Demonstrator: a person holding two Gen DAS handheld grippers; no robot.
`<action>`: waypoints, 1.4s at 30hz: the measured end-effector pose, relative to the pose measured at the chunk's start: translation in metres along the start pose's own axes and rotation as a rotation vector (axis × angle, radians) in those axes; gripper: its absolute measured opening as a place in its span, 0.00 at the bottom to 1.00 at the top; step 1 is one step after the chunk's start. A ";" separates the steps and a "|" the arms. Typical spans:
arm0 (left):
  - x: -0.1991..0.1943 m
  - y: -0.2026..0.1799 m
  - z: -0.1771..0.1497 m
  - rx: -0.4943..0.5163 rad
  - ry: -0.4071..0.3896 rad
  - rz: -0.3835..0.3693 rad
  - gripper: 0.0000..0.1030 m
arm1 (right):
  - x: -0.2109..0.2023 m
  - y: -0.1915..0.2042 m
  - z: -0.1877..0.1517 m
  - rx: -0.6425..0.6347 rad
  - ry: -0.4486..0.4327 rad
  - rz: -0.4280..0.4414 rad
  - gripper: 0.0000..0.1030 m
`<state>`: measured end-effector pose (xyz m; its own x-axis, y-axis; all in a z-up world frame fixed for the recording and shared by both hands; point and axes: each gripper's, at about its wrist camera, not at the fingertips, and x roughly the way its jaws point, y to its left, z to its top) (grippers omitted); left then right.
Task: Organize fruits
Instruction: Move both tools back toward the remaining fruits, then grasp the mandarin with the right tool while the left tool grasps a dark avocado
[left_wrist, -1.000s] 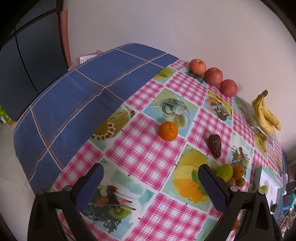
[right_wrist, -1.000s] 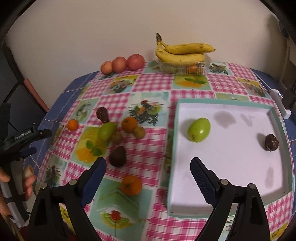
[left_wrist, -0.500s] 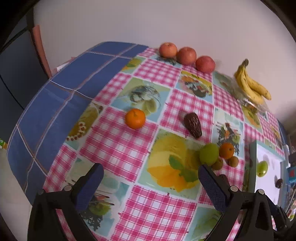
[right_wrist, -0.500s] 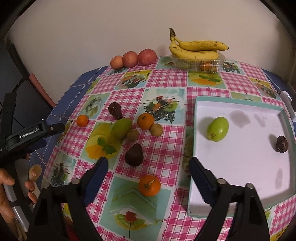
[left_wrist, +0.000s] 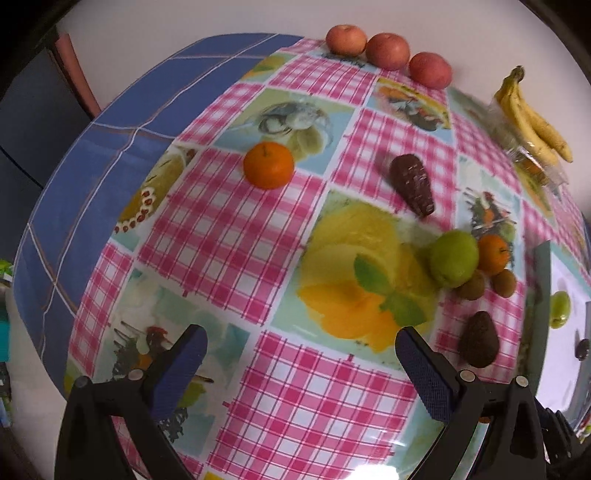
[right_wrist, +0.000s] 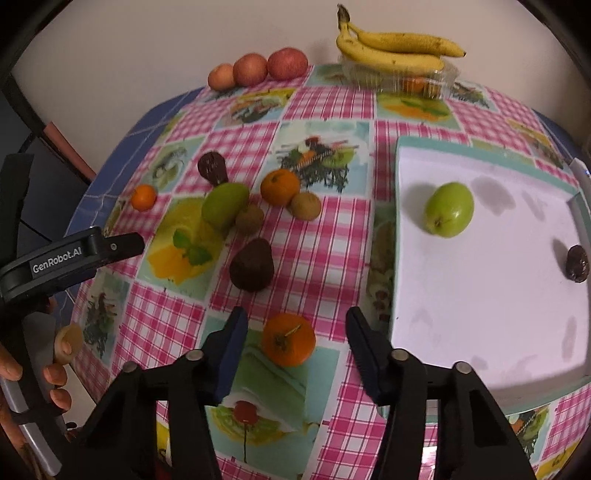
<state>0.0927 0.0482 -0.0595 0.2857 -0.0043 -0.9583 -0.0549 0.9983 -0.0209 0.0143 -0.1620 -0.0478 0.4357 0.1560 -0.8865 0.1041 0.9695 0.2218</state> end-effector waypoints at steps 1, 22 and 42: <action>0.001 0.001 -0.001 -0.007 0.006 0.000 1.00 | 0.002 0.001 -0.001 0.000 0.009 -0.003 0.50; 0.003 -0.018 -0.008 -0.022 0.032 -0.028 1.00 | 0.028 0.010 -0.009 -0.078 0.076 -0.036 0.37; -0.023 -0.066 -0.010 0.041 -0.004 -0.219 0.84 | -0.024 -0.034 0.002 0.062 -0.076 0.010 0.36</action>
<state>0.0799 -0.0179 -0.0394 0.2904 -0.2213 -0.9310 0.0475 0.9750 -0.2169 0.0021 -0.1996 -0.0329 0.5030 0.1489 -0.8514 0.1536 0.9540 0.2576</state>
